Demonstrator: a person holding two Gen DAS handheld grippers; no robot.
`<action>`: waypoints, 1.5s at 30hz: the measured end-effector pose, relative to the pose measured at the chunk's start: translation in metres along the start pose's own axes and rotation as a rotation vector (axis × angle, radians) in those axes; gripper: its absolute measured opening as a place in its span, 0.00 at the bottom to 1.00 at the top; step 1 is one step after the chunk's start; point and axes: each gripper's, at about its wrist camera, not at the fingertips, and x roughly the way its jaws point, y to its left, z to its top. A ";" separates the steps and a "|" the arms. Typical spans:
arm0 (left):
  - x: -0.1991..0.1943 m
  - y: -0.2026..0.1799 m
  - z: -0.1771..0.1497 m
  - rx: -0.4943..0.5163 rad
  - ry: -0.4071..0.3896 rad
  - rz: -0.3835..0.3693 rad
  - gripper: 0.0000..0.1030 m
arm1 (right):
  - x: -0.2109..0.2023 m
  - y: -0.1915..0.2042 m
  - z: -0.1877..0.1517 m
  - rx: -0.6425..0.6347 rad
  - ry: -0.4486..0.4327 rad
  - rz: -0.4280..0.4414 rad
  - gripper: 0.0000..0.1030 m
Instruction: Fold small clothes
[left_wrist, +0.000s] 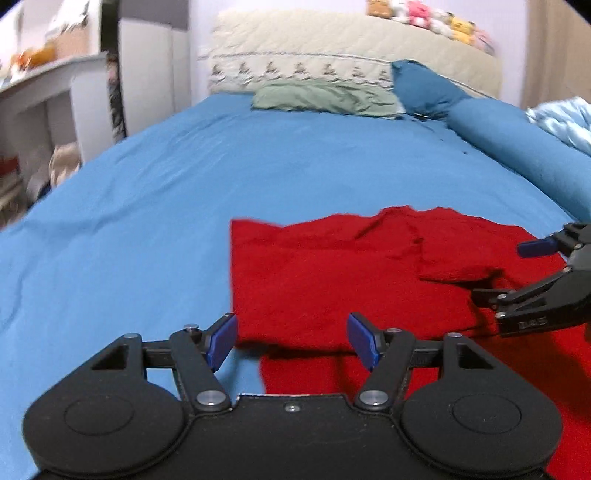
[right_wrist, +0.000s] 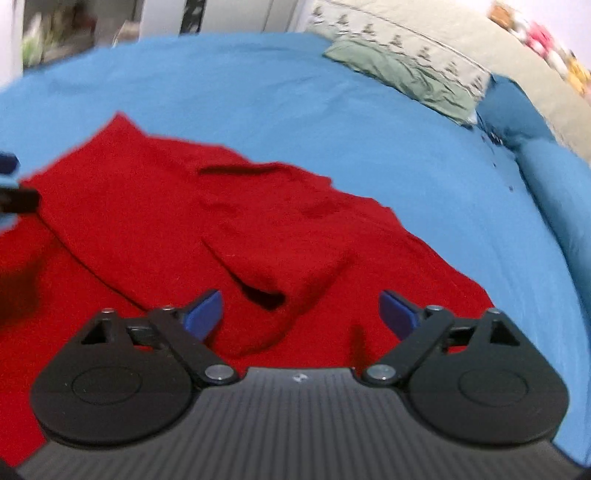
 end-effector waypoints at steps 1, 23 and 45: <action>0.005 0.002 0.000 -0.009 0.011 -0.003 0.68 | 0.006 0.005 0.000 -0.022 0.007 -0.019 0.81; 0.011 0.025 -0.008 -0.016 0.050 -0.013 0.69 | 0.001 -0.104 -0.068 0.729 -0.071 0.059 0.62; 0.031 0.028 -0.009 -0.031 0.075 -0.024 0.69 | -0.059 -0.145 -0.083 0.561 -0.159 -0.196 0.19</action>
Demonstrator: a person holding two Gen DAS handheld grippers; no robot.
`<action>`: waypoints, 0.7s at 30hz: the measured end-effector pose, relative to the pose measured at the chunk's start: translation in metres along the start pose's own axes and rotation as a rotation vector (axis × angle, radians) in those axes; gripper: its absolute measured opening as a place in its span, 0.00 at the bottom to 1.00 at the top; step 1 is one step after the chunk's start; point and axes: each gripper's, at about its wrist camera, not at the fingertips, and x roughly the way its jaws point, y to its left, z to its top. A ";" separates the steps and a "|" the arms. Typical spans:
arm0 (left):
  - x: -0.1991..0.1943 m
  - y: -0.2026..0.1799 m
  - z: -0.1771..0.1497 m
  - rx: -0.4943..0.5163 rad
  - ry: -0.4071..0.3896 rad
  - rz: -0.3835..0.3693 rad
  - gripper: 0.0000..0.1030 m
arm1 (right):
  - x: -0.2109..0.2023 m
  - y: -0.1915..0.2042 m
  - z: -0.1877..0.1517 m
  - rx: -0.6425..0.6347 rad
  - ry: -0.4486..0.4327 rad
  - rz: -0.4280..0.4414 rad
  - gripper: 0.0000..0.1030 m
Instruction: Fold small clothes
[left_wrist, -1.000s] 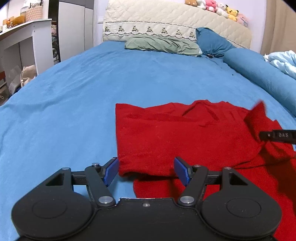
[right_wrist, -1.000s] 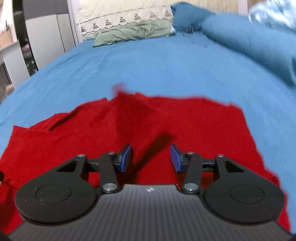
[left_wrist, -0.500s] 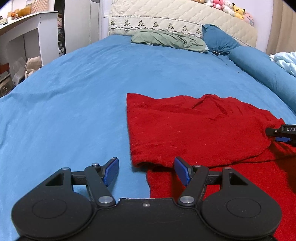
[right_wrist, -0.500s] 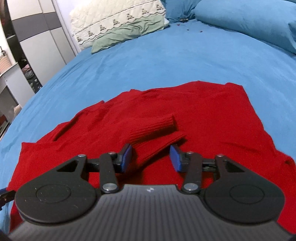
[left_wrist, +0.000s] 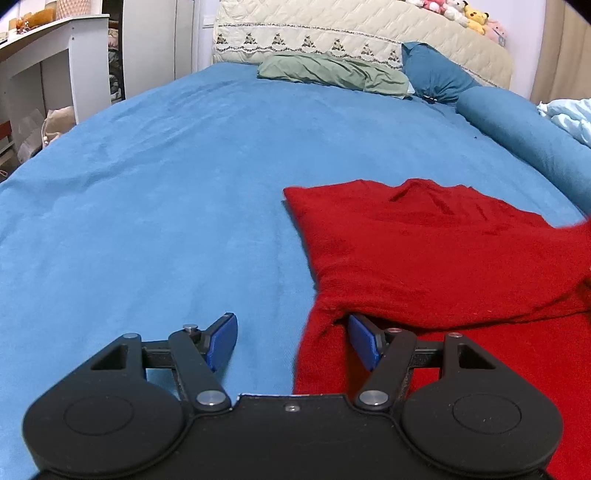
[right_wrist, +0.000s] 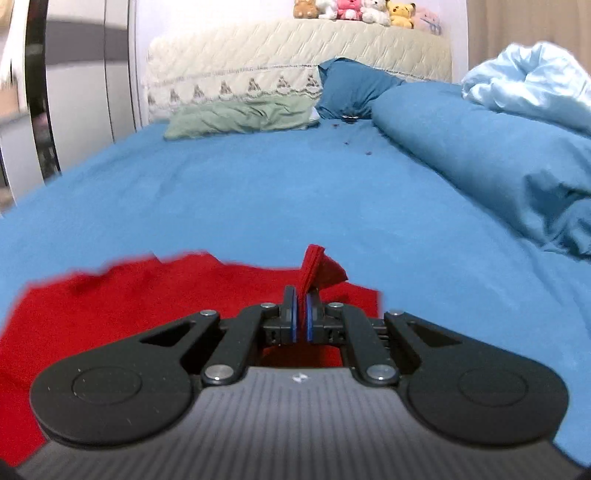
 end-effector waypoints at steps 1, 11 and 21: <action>0.002 0.000 0.001 -0.003 -0.001 0.003 0.69 | 0.005 -0.004 -0.009 -0.014 0.035 -0.003 0.19; -0.023 -0.009 0.004 0.021 -0.010 0.022 0.68 | 0.000 -0.022 -0.052 -0.019 0.093 -0.045 0.43; 0.001 -0.074 0.033 0.085 0.011 -0.122 0.71 | 0.006 -0.002 -0.028 -0.035 0.062 0.095 0.88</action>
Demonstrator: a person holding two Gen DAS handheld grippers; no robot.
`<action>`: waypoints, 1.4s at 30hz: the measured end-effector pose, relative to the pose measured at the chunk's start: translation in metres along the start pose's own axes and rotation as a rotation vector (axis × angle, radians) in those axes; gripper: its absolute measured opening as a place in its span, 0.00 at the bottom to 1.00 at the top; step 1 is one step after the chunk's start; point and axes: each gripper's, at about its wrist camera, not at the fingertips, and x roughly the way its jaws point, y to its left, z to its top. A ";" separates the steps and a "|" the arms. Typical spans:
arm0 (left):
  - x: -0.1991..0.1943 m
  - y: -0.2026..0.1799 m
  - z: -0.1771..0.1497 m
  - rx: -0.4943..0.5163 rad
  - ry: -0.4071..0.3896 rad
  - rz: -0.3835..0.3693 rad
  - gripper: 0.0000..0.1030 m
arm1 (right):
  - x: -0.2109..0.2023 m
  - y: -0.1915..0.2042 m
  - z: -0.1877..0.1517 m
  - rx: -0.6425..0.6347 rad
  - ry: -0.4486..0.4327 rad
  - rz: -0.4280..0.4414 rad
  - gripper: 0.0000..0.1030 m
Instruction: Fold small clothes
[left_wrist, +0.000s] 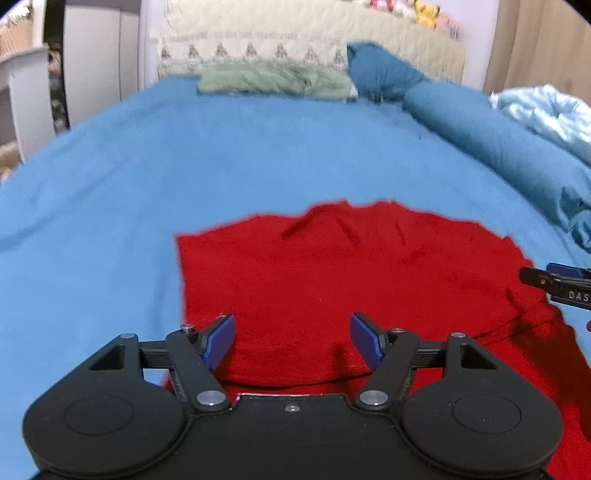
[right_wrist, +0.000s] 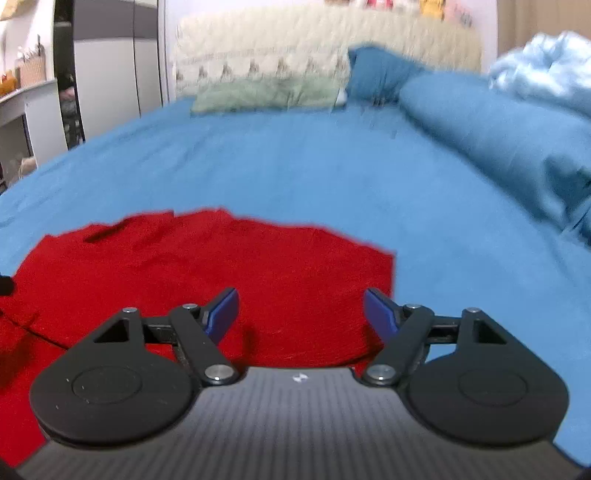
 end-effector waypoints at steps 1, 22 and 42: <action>0.011 0.000 -0.002 0.001 0.023 0.012 0.71 | 0.009 -0.001 -0.001 0.014 0.021 -0.007 0.88; -0.159 -0.029 0.002 0.012 -0.096 0.084 0.75 | -0.157 -0.035 0.022 0.046 -0.080 0.070 0.89; -0.267 -0.021 -0.156 -0.137 0.060 0.057 0.89 | -0.326 -0.053 -0.122 0.095 0.148 0.095 0.95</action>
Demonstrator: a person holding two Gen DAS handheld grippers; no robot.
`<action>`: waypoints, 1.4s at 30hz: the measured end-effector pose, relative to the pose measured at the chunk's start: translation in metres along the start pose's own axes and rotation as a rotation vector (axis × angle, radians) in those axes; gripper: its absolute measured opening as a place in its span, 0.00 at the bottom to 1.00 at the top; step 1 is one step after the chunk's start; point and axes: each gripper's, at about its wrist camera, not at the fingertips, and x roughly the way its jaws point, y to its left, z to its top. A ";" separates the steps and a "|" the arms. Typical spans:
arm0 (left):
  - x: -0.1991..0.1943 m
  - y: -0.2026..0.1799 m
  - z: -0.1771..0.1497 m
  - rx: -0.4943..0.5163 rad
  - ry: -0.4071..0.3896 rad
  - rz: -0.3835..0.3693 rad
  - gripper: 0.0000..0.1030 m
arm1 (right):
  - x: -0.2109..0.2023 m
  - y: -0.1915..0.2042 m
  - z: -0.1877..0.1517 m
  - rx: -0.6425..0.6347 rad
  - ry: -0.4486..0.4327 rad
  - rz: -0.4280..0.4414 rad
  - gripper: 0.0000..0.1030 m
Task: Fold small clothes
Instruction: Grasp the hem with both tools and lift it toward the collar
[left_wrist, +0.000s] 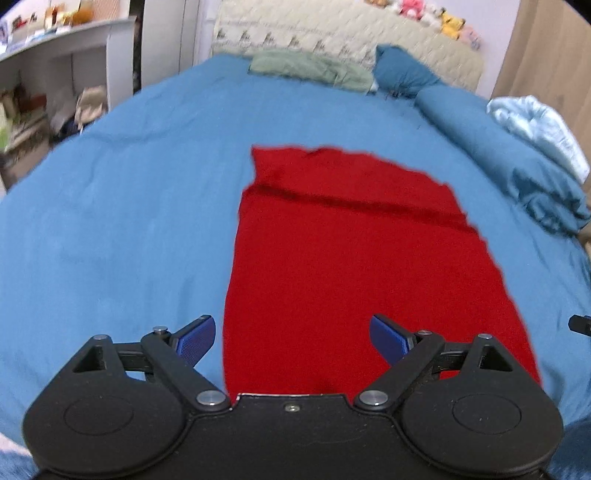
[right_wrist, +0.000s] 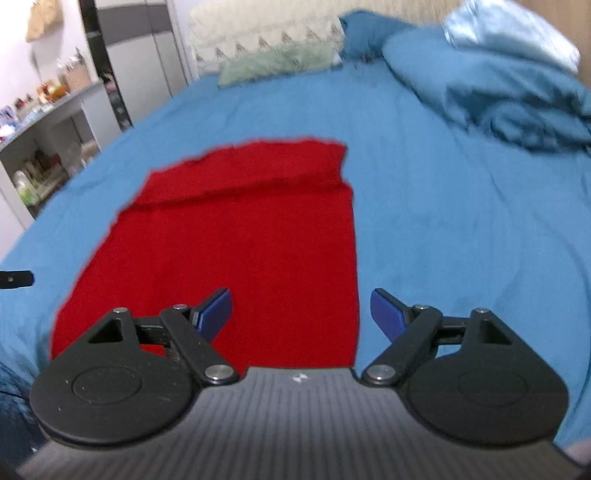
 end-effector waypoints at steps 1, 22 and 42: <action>0.006 0.002 -0.008 -0.006 0.015 0.003 0.88 | 0.007 -0.001 -0.007 0.005 0.014 -0.008 0.94; 0.052 0.006 -0.067 0.046 0.092 0.108 0.57 | 0.057 0.004 -0.079 0.052 0.150 -0.126 0.72; -0.008 -0.002 0.002 -0.023 -0.020 -0.004 0.05 | 0.011 -0.019 -0.018 0.233 0.045 0.088 0.19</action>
